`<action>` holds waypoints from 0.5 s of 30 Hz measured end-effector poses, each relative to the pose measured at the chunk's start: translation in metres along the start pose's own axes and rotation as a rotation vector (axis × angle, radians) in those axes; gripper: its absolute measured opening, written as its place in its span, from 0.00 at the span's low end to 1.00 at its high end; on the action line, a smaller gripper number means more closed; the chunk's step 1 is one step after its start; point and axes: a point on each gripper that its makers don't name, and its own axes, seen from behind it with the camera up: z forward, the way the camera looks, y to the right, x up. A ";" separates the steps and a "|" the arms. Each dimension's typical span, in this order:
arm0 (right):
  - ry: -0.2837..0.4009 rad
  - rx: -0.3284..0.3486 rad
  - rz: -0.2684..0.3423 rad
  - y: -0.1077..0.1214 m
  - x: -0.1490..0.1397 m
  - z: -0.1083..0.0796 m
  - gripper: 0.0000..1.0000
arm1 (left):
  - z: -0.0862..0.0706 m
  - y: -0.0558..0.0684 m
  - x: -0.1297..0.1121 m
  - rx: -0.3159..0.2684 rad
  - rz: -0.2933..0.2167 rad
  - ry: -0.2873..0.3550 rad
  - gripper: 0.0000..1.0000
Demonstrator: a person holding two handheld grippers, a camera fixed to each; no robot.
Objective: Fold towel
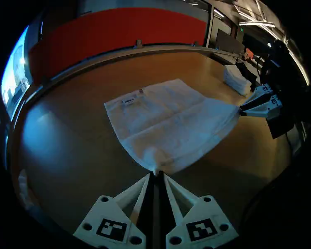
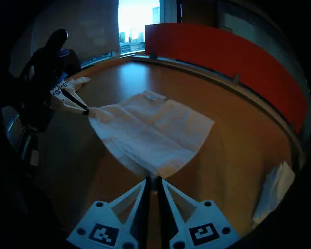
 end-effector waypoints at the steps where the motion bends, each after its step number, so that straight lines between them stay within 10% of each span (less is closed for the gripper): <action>1: 0.002 -0.001 -0.001 0.000 0.001 -0.002 0.12 | -0.002 0.000 0.001 0.000 -0.002 0.001 0.08; 15: 0.029 0.002 -0.017 -0.007 0.022 -0.033 0.11 | -0.035 0.008 0.016 -0.008 -0.049 0.029 0.08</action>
